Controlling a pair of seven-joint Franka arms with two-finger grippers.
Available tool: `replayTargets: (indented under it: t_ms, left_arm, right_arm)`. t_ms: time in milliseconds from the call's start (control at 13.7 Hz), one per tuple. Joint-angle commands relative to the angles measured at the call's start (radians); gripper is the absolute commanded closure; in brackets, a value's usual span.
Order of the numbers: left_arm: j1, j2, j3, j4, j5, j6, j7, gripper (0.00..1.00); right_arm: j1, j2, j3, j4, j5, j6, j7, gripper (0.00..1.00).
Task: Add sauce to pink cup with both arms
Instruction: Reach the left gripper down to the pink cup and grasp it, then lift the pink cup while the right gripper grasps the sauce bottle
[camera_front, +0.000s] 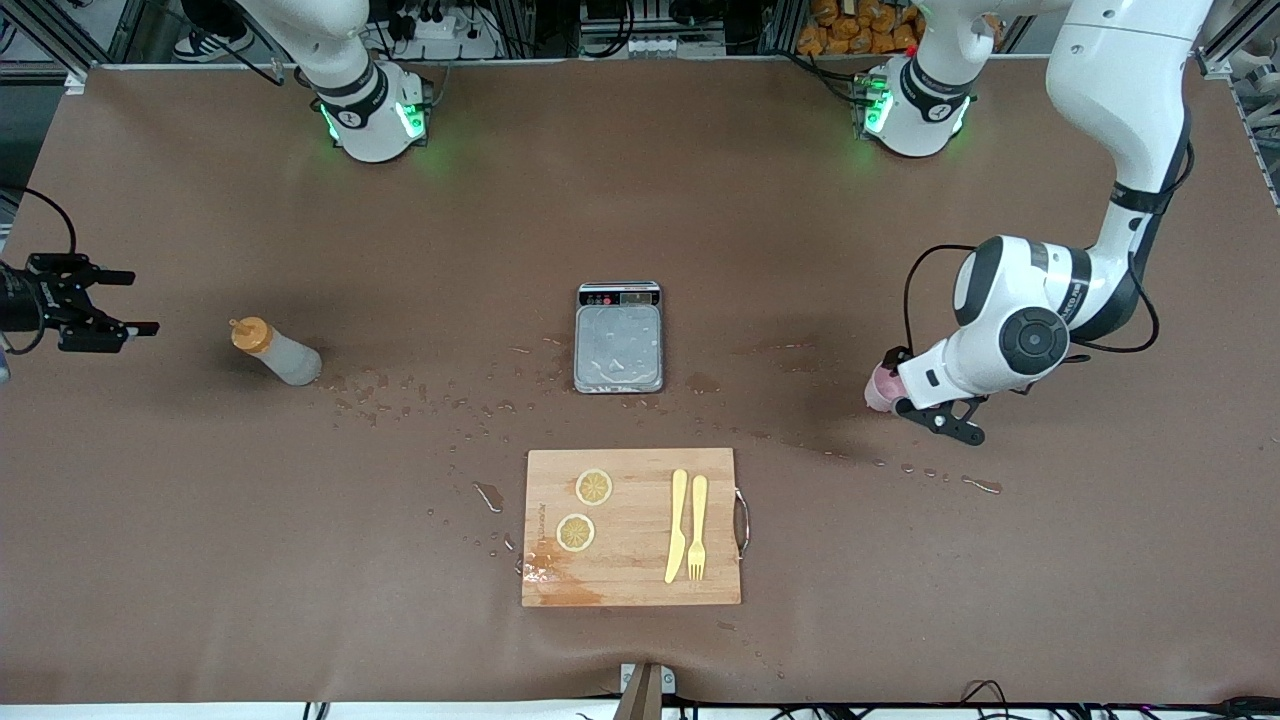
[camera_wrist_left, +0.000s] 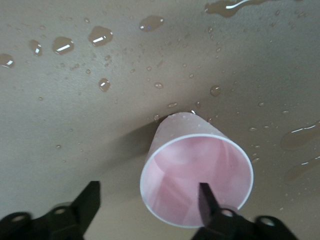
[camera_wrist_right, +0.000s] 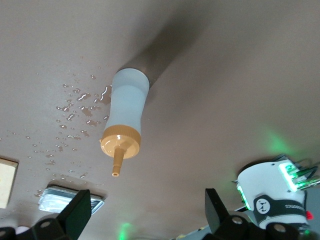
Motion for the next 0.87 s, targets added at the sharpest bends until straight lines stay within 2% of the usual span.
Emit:
replayTargets:
  t_ms: [0,146,291,510,802]
  left_arm:
    - [-0.003,0.022,-0.001,0.020,0.026,0.002,-0.002,1.00]
    - [-0.003,0.023,-0.001,0.020,0.026,0.002,-0.002,1.00]
    - [-0.001,0.020,-0.001,0.021,0.026,0.002,-0.002,1.00]
    - [0.014,0.001,-0.002,0.047,0.025,-0.001,0.065,1.00]
    - [0.017,-0.055,-0.001,0.122,0.006,-0.076,0.061,1.00]
  right_arm:
    - [-0.082,0.062,0.015,0.014,0.081,-0.010,0.019,0.00]
    - [-0.134,0.117,0.017,0.014,0.138,-0.014,0.018,0.00]
    - [-0.143,0.152,0.017,0.012,0.151,-0.027,0.007,0.00]
    - [-0.201,0.206,0.015,-0.029,0.280,-0.046,0.007,0.00]
    - [-0.240,0.281,0.014,-0.049,0.329,-0.020,0.007,0.00]
